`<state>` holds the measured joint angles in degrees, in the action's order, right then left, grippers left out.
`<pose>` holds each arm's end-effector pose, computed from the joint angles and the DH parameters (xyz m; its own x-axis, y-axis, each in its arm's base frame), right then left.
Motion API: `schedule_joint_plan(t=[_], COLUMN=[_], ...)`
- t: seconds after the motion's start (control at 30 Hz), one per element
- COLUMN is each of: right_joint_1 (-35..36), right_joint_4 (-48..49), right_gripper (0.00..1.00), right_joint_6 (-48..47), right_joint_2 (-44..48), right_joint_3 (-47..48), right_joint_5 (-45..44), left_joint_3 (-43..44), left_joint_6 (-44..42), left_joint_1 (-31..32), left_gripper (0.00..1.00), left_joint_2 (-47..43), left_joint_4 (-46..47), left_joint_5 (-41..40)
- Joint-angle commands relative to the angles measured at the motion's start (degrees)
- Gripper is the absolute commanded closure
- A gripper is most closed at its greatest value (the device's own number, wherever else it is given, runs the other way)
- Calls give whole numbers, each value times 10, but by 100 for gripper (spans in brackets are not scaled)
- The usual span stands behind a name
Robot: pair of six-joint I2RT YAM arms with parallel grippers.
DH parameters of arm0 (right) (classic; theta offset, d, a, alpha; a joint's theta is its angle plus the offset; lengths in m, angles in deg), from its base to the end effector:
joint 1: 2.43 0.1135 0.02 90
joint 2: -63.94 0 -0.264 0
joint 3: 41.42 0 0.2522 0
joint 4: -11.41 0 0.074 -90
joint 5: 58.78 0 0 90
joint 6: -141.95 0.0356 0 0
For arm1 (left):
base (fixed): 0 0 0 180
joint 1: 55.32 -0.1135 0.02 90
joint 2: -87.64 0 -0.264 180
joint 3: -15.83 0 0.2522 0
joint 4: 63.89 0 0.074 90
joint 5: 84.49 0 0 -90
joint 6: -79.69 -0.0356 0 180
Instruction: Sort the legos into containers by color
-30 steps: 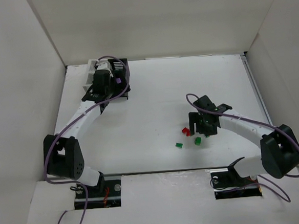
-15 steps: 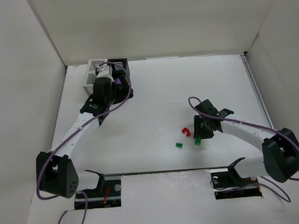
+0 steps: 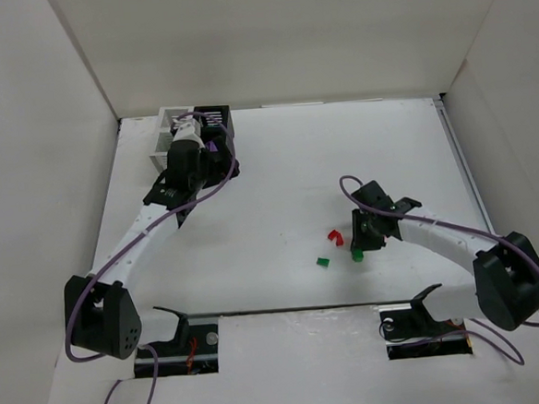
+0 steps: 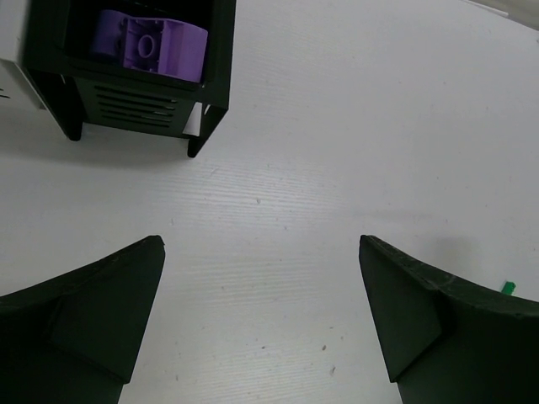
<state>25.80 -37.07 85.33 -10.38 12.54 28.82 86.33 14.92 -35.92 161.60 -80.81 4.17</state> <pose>0.1986 0.1049 0.1777 -0.9388 0.1199 -0.3229 0.0685 0.9837 0.1660 0.2847 -0.0994 0.3138 -0.4299 -0.3004 -0.8515 0.1417 0.9089 -0.3922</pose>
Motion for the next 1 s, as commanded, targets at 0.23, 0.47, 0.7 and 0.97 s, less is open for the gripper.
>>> schedule_joint_plan(t=[0.23,0.47,0.7,0.97], right_joint_1=[-10,-82,-81,-54], right_joint_4=[57,287,438,533], right_gripper=[80,80,80,80], right_joint_6=[-63,-79,-16,42], right_joint_2=[84,63,8,-17], right_joint_3=[48,81,151,175], right_joint_5=[102,389,498,539], left_joint_3=[-36,-116,-110,-83], left_joint_6=[-76,-33,-41,-7], left_joint_1=[0,21,75,95], left_gripper=[0,0,0,0], left_joint_2=[-41,-60,-58,-21], left_joint_4=[109,338,351,371], left_joint_5=[315,570,586,579])
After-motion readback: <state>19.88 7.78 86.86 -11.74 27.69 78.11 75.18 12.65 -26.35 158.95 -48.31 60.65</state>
